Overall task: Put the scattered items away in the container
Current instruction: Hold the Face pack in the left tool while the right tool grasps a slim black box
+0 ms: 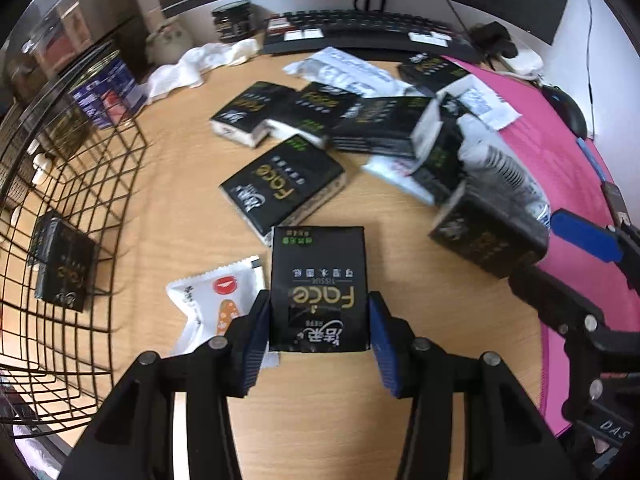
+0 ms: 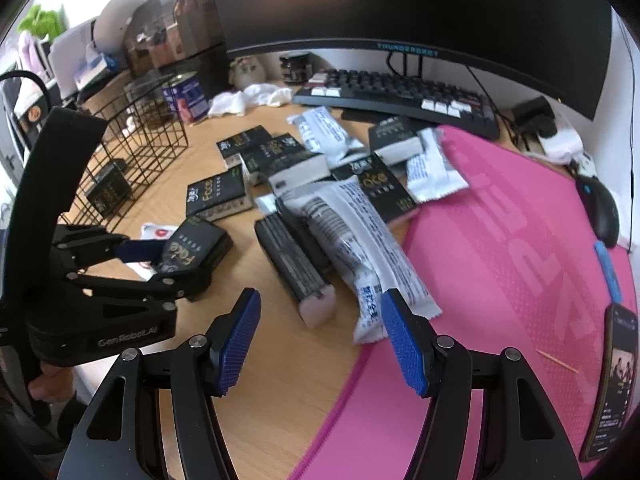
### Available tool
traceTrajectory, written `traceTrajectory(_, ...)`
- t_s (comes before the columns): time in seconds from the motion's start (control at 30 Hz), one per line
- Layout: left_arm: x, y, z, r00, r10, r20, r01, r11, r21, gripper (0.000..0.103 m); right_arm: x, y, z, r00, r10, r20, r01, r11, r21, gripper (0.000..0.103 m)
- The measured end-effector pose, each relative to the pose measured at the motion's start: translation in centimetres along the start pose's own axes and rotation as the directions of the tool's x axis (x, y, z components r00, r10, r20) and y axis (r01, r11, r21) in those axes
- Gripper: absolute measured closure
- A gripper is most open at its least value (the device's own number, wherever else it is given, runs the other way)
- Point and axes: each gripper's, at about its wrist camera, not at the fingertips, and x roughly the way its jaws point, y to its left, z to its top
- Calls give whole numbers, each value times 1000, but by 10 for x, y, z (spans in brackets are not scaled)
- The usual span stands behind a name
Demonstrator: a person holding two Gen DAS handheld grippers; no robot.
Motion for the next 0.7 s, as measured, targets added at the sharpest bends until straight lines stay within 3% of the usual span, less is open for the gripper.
traceTrajectory(0.3,1,5,-1,1000,10,-2,-10,1000,-11,50,13,14,8,999,38,-5,-38,999,-18,40)
traceTrajectory(0.33,1,5,-1,1000,11,-2,-11,1000,-11,50,14,14,8,999,46,-8,-46,999,-17,43)
traceTrajectory(0.43,2,5,-1,1000,10,-3,-10,1000,-13,50,13,16,6,998,53,-24,-54,998,-29,69)
traceTrajectory(0.57,2,6,-1,1000,14,-3,-14,1000,-13,50,10,22,-1,987,143,-66,-146,988,-41,72)
traceTrajectory(0.7,1,7,-1,1000,19,-4,-20,1000,-14,50,6,29,-2,994,104,-35,-106,992,-68,71)
